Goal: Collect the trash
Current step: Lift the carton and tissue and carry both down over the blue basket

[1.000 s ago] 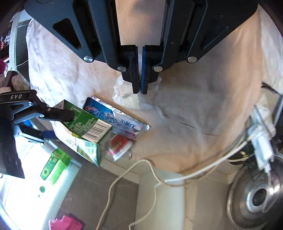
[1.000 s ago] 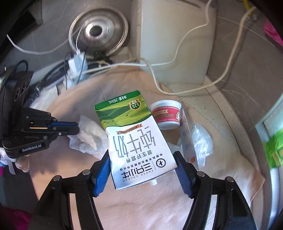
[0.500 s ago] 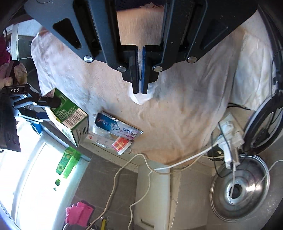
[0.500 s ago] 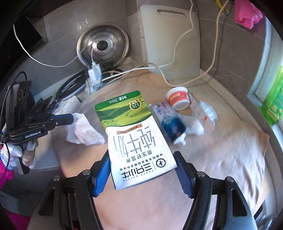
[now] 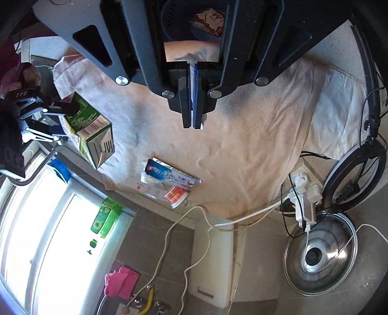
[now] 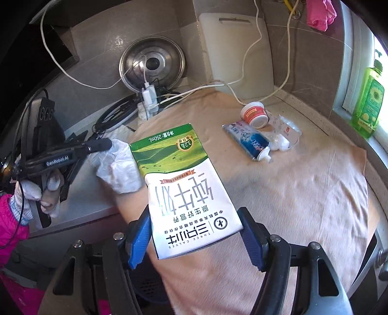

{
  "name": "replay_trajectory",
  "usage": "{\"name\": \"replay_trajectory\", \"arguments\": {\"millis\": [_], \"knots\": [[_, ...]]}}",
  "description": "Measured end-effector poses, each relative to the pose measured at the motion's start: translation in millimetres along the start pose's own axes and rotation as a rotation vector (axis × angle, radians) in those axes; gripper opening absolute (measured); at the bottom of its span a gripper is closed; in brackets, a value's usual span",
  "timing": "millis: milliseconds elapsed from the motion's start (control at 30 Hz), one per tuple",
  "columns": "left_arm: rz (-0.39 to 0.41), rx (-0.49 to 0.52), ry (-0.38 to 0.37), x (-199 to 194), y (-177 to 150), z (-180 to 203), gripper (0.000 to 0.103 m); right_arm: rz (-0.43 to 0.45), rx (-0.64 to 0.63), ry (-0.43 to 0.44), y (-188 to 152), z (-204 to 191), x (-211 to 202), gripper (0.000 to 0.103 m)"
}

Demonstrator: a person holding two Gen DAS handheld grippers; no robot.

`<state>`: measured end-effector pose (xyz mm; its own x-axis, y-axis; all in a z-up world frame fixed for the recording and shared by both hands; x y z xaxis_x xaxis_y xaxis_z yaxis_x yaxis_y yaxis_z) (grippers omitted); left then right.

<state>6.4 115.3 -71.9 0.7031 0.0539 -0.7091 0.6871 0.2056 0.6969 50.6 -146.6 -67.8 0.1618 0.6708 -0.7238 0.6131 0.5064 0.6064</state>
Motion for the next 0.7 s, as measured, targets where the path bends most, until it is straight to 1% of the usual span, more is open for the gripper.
{"name": "replay_trajectory", "arguments": {"millis": [67, 200, 400, 467, 567, 700], "knots": [[0.008, -0.005, -0.008, -11.3, -3.5, -0.9, 0.000, 0.001, 0.001, 0.004, -3.7, -3.4, -1.9, 0.070], [0.000, -0.017, -0.029, -26.5, -13.3, -2.7, 0.000, -0.003, 0.022, 0.033, -23.7, -17.9, -7.3, 0.070], [-0.010, 0.015, -0.056, -45.6, -32.1, 4.6, 0.000, -0.032, 0.042, 0.055, -51.7, -34.6, -4.8, 0.070], [-0.025, 0.017, -0.068, -46.8, -39.5, 7.2, 0.000, -0.047, 0.038, 0.052, -62.3, -42.2, -2.4, 0.070], [-0.049, 0.018, -0.080, -47.4, -54.2, 12.5, 0.000, -0.075, 0.048, 0.068, -79.4, -52.8, 3.0, 0.070], [-0.099, 0.017, -0.090, -39.1, -77.0, 15.1, 0.000, -0.118, 0.056, 0.069, -100.2, -63.8, 13.7, 0.070]]}}
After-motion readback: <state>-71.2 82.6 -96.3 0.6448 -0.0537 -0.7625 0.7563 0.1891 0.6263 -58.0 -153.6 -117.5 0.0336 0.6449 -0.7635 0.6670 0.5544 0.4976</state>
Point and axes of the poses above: each gripper's, at about its wrist camera, not at the fingertips, and x roughly the way its jaws point, z to its right, y to its top, the point moved 1 cm from there along x, roughly the way its jaws point, and after that the axes turned 15 degrees about y, right-handed, at the moved point
